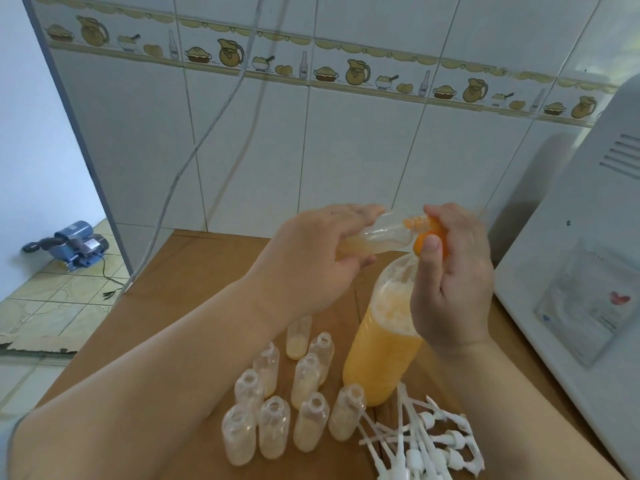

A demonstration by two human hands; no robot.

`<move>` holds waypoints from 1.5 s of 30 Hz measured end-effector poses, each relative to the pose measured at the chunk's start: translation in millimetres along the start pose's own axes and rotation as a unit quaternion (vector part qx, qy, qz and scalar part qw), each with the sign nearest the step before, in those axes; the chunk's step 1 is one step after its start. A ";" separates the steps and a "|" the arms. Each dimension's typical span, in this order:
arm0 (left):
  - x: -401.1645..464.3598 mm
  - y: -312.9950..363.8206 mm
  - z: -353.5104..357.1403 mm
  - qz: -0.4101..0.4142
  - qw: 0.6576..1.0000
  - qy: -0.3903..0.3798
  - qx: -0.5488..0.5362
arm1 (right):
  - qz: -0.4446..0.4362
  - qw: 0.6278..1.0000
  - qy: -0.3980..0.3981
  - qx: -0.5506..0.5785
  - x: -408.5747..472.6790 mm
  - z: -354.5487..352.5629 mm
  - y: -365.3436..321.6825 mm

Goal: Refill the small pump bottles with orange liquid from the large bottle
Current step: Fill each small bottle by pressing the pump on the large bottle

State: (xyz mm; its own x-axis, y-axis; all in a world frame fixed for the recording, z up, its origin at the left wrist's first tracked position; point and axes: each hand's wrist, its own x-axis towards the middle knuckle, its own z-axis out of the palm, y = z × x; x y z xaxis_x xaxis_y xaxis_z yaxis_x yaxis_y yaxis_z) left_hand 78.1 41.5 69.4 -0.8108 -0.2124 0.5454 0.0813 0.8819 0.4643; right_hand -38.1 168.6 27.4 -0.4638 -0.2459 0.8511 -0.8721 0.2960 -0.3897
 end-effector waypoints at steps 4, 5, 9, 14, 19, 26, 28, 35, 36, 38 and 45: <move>0.2 1.3 -6.3 0.006 1.000 0.000 0.027 | -0.028 0.999 -0.024 0.006 7.8 -7.9 0.2; 0.7 2.5 -8.4 0.010 0.999 0.009 0.033 | -0.044 0.999 -0.023 0.009 12.4 -10.7 -0.2; 2.6 5.9 -9.2 0.012 1.000 0.021 0.014 | -0.036 0.998 0.020 0.037 16.1 -10.6 -2.8; 2.1 0.3 -3.3 -0.002 1.000 -0.016 0.000 | -0.020 0.998 0.026 0.060 5.8 -3.6 2.0; 0.8 4.4 -11.0 0.001 1.000 0.003 -0.009 | -0.040 0.998 -0.017 0.055 14.9 -16.7 -1.6; 1.7 2.7 -3.2 0.005 1.000 -0.002 -0.014 | -0.027 0.996 0.043 0.070 7.4 -1.6 2.3; 0.8 0.2 -1.5 -0.004 1.000 -0.014 -0.012 | -0.024 0.998 0.019 0.060 4.8 0.5 4.0; 0.8 6.0 -10.8 0.013 1.000 0.017 -0.015 | -0.042 0.999 -0.007 0.030 11.5 -14.3 1.8; 0.9 6.0 -9.5 0.012 1.000 0.017 -0.024 | -0.038 0.999 0.015 0.034 10.8 -11.5 1.2; -0.5 4.2 -5.0 0.003 0.999 0.011 -0.040 | -0.027 0.998 0.035 0.043 7.2 -4.3 1.7; -1.5 3.3 -6.7 -0.016 1.000 -0.003 -0.026 | -0.034 0.998 -0.003 0.050 9.9 -3.2 1.8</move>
State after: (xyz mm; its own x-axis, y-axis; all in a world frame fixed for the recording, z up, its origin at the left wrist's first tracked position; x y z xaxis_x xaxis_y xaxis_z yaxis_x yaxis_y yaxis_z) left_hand 83.5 41.9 74.9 -0.8174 -0.2374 0.5249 0.0852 0.8513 0.5177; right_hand -43.8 169.7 36.3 -0.4036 -0.2673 0.8750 -0.9127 0.1852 -0.3643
